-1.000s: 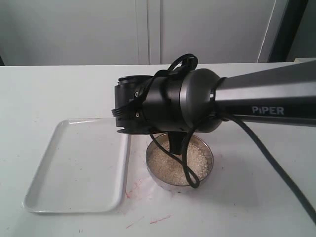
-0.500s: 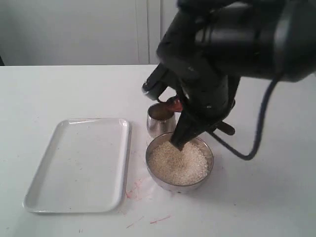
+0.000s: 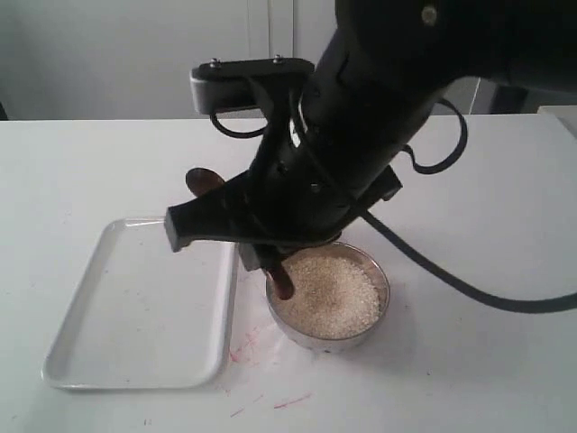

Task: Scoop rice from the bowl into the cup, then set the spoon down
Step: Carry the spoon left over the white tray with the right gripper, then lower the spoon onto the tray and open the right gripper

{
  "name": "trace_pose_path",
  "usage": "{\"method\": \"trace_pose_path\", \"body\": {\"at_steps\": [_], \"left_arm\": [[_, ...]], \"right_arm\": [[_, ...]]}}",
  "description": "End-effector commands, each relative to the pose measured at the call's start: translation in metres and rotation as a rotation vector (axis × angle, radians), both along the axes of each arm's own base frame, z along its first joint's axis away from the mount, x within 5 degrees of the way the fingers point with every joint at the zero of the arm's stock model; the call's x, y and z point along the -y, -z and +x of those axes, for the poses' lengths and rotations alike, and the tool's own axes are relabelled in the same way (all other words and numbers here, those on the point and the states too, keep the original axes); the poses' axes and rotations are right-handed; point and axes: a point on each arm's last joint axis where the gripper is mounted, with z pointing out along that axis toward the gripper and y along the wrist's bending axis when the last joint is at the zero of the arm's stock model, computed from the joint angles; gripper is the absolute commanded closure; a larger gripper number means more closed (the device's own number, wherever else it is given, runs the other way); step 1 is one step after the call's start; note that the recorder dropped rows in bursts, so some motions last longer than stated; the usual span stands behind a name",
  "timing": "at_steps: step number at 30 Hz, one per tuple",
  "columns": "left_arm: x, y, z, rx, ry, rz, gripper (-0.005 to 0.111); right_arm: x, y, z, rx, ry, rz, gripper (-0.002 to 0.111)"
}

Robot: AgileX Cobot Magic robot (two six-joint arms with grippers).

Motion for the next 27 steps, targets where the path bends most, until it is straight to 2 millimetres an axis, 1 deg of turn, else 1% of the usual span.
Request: {"method": "trace_pose_path", "body": {"at_steps": [1, 3, 5, 8, 10, 11, 15, 19, 20, 27], "left_arm": [[0.000, -0.003, -0.001, 0.015, 0.005, -0.008, 0.092], [0.000, -0.003, -0.001, 0.015, 0.005, -0.008, 0.092], [0.000, -0.003, -0.001, 0.015, 0.005, -0.008, 0.092], [0.000, -0.003, -0.001, 0.015, 0.005, -0.008, 0.092], [0.000, -0.003, -0.001, 0.015, 0.005, -0.008, 0.092], [0.000, -0.003, -0.001, 0.015, 0.005, -0.008, 0.092], [0.000, -0.003, -0.001, 0.015, 0.005, -0.008, 0.092], [0.000, -0.003, -0.001, 0.015, 0.005, -0.008, 0.092], [0.000, -0.003, -0.001, 0.015, 0.005, -0.008, 0.092], [0.000, -0.003, -0.001, 0.015, 0.005, -0.008, 0.092]], "right_arm": [[-0.016, 0.002, 0.004, 0.015, 0.112, 0.112, 0.108], [-0.027, 0.008, 0.008, 0.015, 0.168, 0.164, 0.108], [-0.047, 0.019, 0.011, 0.040, 0.196, 0.189, 0.108], [-0.068, 0.035, 0.012, 0.066, 0.201, 0.111, 0.108], [-0.085, 0.047, 0.014, 0.111, 0.231, 0.006, 0.108], [-0.093, 0.051, 0.014, 0.121, 0.232, -0.019, 0.108], [-0.116, 0.066, 0.022, 0.117, 0.252, -0.039, 0.108], [-0.132, 0.087, 0.032, 0.097, 0.296, -0.031, 0.108], [-0.136, 0.096, 0.037, 0.103, 0.314, -0.043, 0.108], [-0.144, 0.127, 0.046, 0.116, 0.362, -0.069, 0.108]]}}
